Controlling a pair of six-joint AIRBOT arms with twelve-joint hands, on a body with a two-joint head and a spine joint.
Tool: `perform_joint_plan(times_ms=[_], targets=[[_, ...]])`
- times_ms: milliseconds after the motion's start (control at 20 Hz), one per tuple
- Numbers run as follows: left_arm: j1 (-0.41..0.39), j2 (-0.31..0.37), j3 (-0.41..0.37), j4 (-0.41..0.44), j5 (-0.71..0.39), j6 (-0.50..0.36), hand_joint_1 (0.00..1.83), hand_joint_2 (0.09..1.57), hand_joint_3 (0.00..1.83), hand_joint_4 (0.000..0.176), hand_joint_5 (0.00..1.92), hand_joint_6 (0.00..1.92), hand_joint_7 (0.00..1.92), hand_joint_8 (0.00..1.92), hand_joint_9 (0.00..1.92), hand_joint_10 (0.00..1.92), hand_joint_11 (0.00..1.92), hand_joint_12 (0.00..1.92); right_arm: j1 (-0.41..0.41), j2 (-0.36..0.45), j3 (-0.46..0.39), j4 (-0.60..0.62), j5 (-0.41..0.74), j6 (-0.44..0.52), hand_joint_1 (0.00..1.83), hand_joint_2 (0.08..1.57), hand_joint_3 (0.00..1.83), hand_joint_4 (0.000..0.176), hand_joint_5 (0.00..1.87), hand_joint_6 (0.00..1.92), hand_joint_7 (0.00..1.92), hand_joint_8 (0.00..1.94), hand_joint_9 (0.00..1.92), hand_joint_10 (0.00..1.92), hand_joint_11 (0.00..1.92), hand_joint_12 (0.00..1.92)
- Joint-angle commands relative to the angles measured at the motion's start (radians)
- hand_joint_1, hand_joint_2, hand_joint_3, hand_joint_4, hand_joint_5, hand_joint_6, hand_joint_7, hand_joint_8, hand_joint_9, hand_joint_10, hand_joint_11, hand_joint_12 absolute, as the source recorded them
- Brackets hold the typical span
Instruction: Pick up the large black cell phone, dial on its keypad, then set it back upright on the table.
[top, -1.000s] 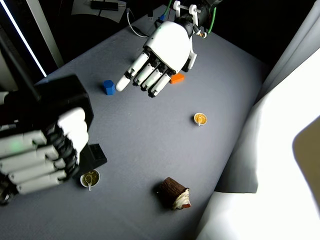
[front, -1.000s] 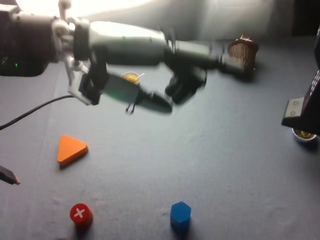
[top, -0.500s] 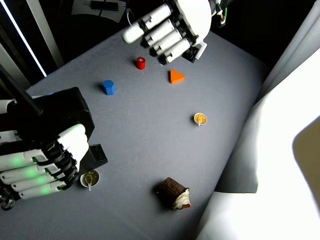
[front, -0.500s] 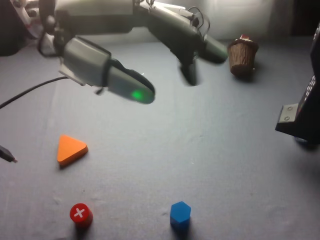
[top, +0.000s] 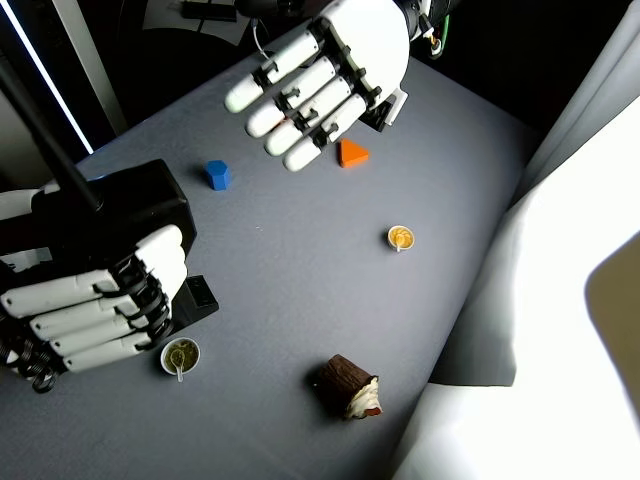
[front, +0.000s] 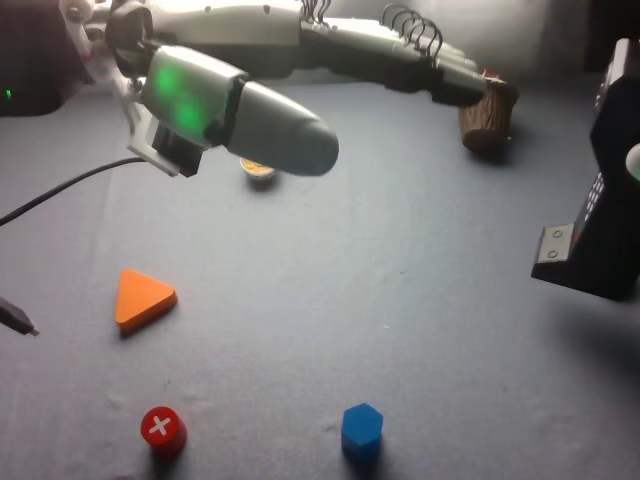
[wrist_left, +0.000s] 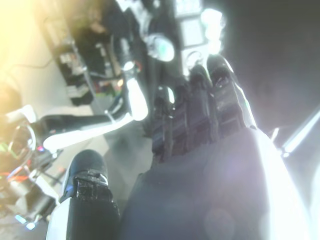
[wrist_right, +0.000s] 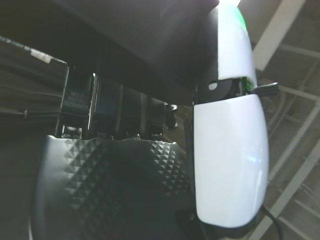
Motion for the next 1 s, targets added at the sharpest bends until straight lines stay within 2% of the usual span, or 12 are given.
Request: perform_joint_plan(times_ms=[0,50,100,250,350,400,450,500,600,750,850,950], targets=[[-0.011,0.008,-0.003,-0.150,-0.057,-0.007,0.00,1.14,0.00,0.044,0.18,0.00,0.12,0.00,0.09,0.00,0.00,0.10,-0.001,0.006,0.008,-0.011,0.140,0.016,1.49,1.11,0.00,0.000,0.93,0.94,0.93,0.92,0.93,1.11,0.83,1.59],[0.006,0.008,-0.003,-0.198,-0.068,-0.003,0.00,1.14,0.00,0.051,0.16,0.00,0.11,0.00,0.09,0.00,0.00,0.10,-0.001,0.001,0.014,-0.011,0.140,0.015,1.49,1.12,0.00,0.000,0.89,1.00,0.91,0.94,0.94,1.09,0.83,1.59],[0.012,0.007,-0.003,-0.217,-0.074,-0.003,0.00,1.14,0.00,0.049,0.15,0.00,0.11,0.00,0.09,0.00,0.00,0.10,-0.002,-0.003,0.019,-0.011,0.140,0.015,1.49,1.11,0.00,0.000,0.88,1.00,0.92,0.94,0.96,1.06,0.85,1.57],[0.063,0.010,-0.022,-0.314,-0.074,-0.010,0.00,1.17,0.00,0.034,0.15,0.00,0.20,0.01,0.17,0.01,0.00,0.28,-0.008,-0.024,0.040,-0.011,0.140,0.015,1.49,1.11,0.00,0.000,0.91,0.94,0.89,0.96,0.95,1.10,0.89,1.54],[0.085,0.012,-0.037,-0.338,-0.043,-0.014,0.00,1.17,0.00,0.036,0.14,0.00,0.18,0.00,0.13,0.00,0.00,0.26,-0.008,-0.035,0.050,-0.011,0.140,0.015,1.49,1.10,0.00,0.000,0.91,0.95,0.91,0.91,0.99,1.03,0.94,1.47],[0.092,0.015,-0.048,-0.351,-0.016,-0.018,0.00,1.18,0.00,0.038,0.15,0.00,0.17,0.00,0.13,0.00,0.00,0.27,-0.008,-0.042,0.055,-0.011,0.140,0.015,1.49,1.10,0.00,0.000,0.91,0.94,0.89,0.94,0.97,1.06,0.95,1.47],[0.093,0.021,-0.064,-0.362,0.020,-0.025,0.00,1.18,0.00,0.038,0.14,0.00,0.16,0.00,0.12,0.00,0.00,0.25,-0.008,-0.049,0.062,-0.011,0.140,0.013,1.48,1.16,0.00,0.000,0.78,1.10,0.76,1.08,0.85,1.21,0.82,1.58],[0.096,0.027,-0.079,-0.381,0.052,-0.029,0.00,1.18,0.00,0.038,0.12,0.00,0.13,0.00,0.10,0.00,0.00,0.20,-0.005,-0.063,0.073,-0.011,0.140,0.008,1.47,1.19,0.00,0.000,0.73,1.17,0.71,1.16,0.80,1.29,0.78,1.63],[0.104,0.027,-0.081,-0.421,0.045,-0.028,0.00,1.19,0.00,0.037,0.09,0.00,0.11,0.00,0.08,0.01,0.00,0.11,0.007,-0.078,0.083,-0.011,0.140,0.006,1.47,1.20,0.00,0.000,0.72,1.18,0.66,1.25,0.75,1.35,0.76,1.65],[0.132,0.024,-0.074,-0.527,-0.035,-0.022,0.00,1.19,0.00,0.025,0.10,0.00,0.09,0.00,0.09,0.00,0.00,0.18,0.019,-0.097,0.087,-0.010,0.140,0.005,1.47,1.21,0.00,0.000,0.71,1.20,0.67,1.24,0.77,1.32,0.71,1.70],[0.146,0.024,-0.081,-0.559,-0.043,-0.022,0.00,1.19,0.00,0.025,0.10,0.00,0.09,0.00,0.09,0.00,0.00,0.18,0.020,-0.110,0.091,-0.010,0.140,0.002,1.47,1.20,0.00,0.000,0.72,1.19,0.69,1.19,0.79,1.29,0.74,1.68],[0.164,0.027,-0.098,-0.601,-0.046,-0.022,0.00,1.19,0.00,0.027,0.12,0.00,0.12,0.01,0.08,0.00,0.00,0.12,0.023,-0.123,0.099,-0.010,0.140,-0.001,1.48,1.13,0.00,0.000,0.87,0.99,0.83,1.03,0.93,1.14,0.87,1.57]])
